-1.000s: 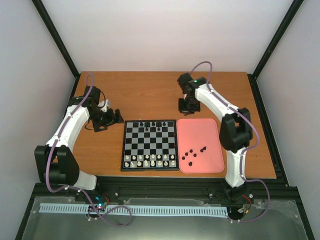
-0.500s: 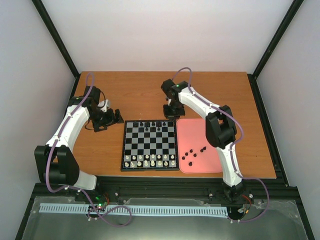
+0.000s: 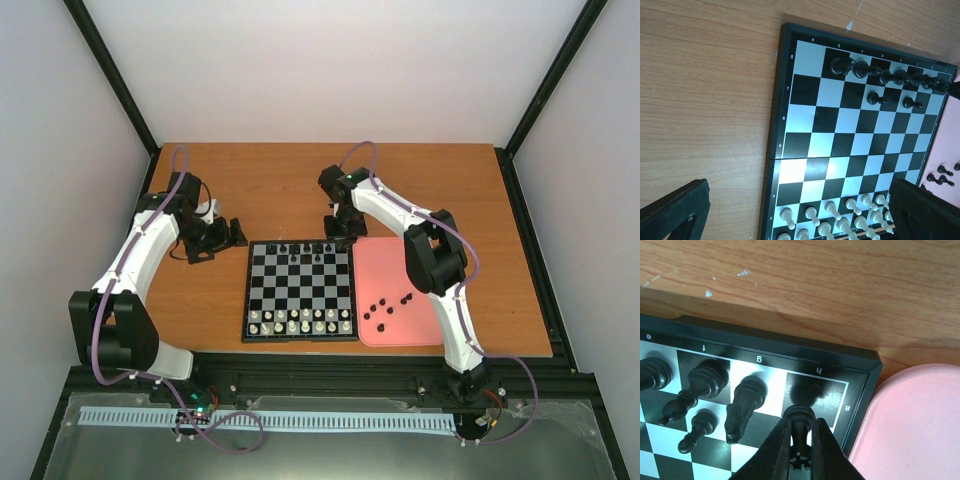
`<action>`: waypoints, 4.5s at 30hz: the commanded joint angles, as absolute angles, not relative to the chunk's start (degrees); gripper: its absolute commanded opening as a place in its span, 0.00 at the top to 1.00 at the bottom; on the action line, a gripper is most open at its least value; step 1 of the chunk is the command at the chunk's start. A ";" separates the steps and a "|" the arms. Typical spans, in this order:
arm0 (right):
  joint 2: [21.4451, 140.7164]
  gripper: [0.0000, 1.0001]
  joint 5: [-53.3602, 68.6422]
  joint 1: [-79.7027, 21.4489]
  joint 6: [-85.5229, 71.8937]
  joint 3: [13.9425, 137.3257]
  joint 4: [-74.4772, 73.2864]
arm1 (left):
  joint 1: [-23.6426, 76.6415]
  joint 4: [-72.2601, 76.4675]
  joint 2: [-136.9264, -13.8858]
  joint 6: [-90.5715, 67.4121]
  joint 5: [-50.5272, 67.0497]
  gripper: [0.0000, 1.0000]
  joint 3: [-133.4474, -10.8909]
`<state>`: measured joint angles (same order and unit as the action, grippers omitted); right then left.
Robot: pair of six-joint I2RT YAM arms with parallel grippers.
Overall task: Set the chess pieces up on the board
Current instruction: Place the chess piece on the chessboard, then pick up the chess piece from the storage box.
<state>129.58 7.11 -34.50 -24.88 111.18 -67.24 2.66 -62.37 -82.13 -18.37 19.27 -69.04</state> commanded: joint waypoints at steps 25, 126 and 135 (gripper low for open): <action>131.43 0.76 5.76 -34.72 -24.13 111.51 -67.09 | 2.83 -61.62 -82.61 -17.99 18.58 0.00 -70.09; 92.46 0.85 8.32 -43.77 -33.31 54.12 -57.77 | 2.82 -62.33 -80.60 -18.09 19.01 0.00 -69.90; 91.55 0.97 7.61 -43.77 -33.14 58.15 -61.92 | 2.83 -62.74 -80.26 -18.10 18.85 0.00 -70.05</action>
